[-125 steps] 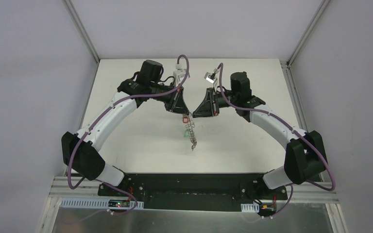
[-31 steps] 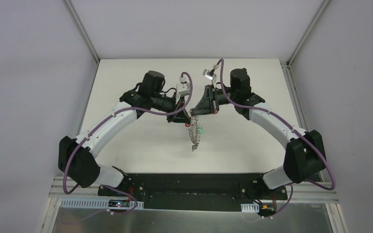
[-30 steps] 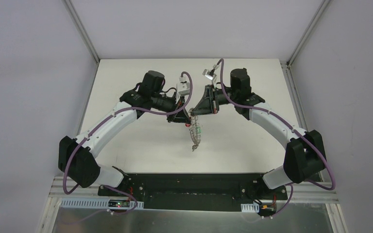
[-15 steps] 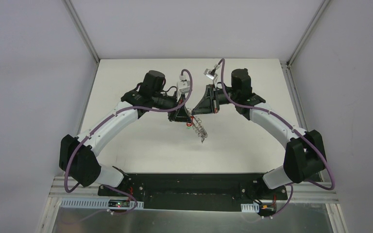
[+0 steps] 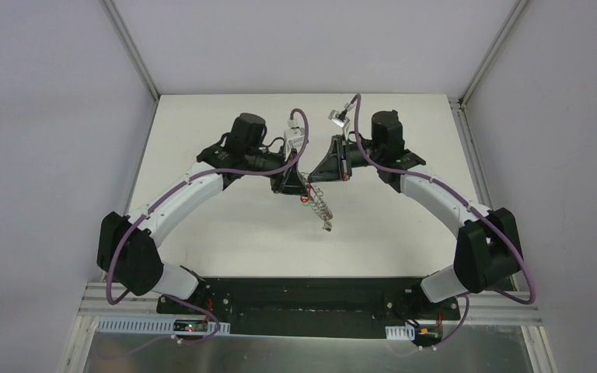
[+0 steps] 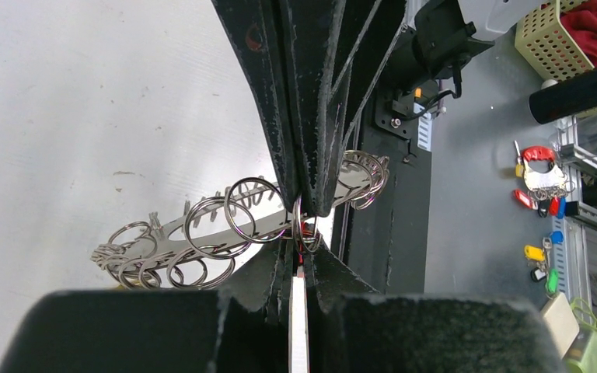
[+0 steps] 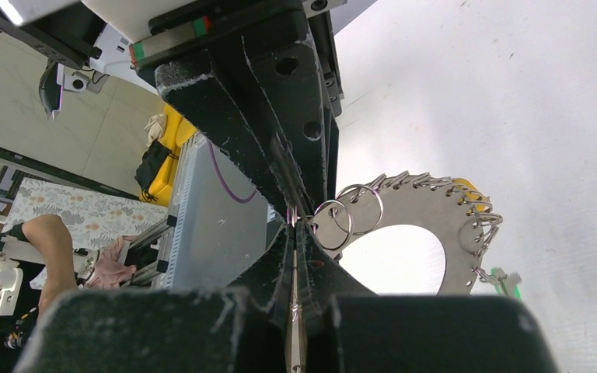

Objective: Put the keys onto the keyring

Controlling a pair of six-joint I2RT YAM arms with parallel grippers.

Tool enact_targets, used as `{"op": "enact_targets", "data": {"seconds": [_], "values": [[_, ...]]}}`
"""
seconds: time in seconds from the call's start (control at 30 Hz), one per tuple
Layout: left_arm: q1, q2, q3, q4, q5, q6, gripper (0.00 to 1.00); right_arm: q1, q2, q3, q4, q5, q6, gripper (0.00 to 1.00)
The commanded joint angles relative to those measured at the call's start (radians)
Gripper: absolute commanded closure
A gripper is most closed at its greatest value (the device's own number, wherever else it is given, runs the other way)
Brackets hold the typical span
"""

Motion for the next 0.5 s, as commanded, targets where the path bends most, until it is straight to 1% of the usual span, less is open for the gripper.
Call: {"op": "enact_targets", "data": {"seconds": [0.0,0.27,0.3,0.47], "values": [[-0.016,0.007,0.000,0.118,0.030,-0.041,1.00,0.019,-0.033,-0.005,0.072,0.007,0.012,1.00],[-0.016,-0.013,-0.041,0.169,-0.005,-0.054,1.00,0.019,-0.034,-0.012,0.082,0.040,0.021,1.00],[-0.016,-0.015,-0.046,0.179,-0.016,-0.084,1.00,0.018,-0.035,-0.015,0.089,0.044,0.025,1.00],[-0.016,-0.016,-0.057,0.213,-0.039,-0.119,1.00,0.019,-0.042,-0.029,0.104,0.061,0.036,1.00]]}}
